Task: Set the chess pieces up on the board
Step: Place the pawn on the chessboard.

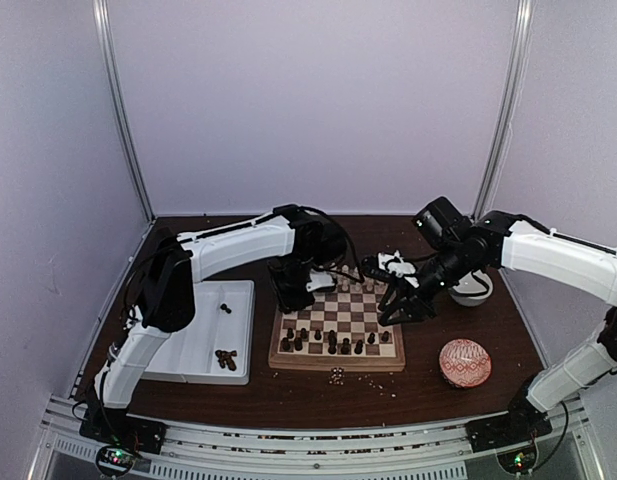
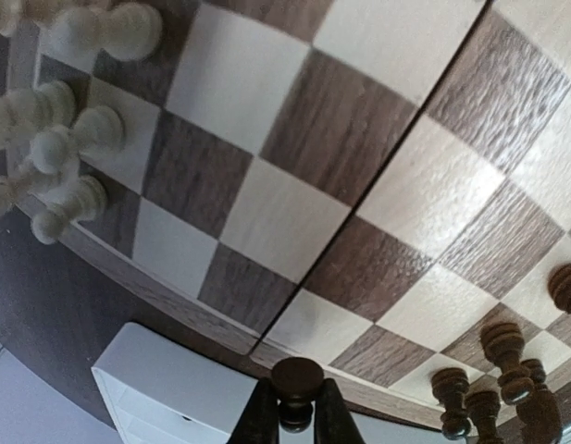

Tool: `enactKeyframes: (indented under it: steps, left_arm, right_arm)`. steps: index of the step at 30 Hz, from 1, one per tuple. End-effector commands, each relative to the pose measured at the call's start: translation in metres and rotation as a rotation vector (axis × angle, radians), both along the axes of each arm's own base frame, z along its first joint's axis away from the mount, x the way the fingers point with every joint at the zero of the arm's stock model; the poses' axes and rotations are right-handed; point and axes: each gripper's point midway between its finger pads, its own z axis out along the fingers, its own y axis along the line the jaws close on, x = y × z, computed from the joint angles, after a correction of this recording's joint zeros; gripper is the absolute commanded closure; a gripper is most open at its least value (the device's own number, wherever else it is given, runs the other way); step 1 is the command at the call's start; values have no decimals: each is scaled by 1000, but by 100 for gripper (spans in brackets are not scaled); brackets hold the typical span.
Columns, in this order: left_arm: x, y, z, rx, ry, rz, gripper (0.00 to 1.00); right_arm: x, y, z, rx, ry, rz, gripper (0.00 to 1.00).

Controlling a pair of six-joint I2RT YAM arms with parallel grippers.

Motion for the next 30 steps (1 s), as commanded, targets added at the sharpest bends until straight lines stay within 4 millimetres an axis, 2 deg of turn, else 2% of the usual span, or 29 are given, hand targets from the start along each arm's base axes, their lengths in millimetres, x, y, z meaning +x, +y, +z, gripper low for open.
enactKeyframes:
  steps: [1,5,6,9,14,18,23,26,30]
  left_arm:
    - [20,-31,42,-222,-79,62,92]
    - [27,-49,82,-556,-21,249,90]
    - [28,-50,85,-612,1,296,90]
    - [21,-47,76,-705,92,398,90]
    - [15,-49,51,-722,177,487,90]
    - [26,-59,37,-796,193,615,89]
    - [35,-76,31,-937,228,740,88]
    - [34,-74,20,-938,235,797,87]
    - [30,-71,7,-918,252,834,81]
  right_arm:
    - [1,0,5,11,14,1,63]
    - [6,0,14,27,1,-28,63]
    - [8,-1,15,28,-5,-34,63]
    - [10,-3,14,25,-8,-46,63]
    - [12,-3,11,24,-2,-53,64]
    - [16,-4,8,9,-9,-74,63]
    - [18,-7,3,-6,-9,-86,63]
    - [20,-8,1,-9,-11,-92,63]
    - [23,-9,-3,-19,-5,-95,63]
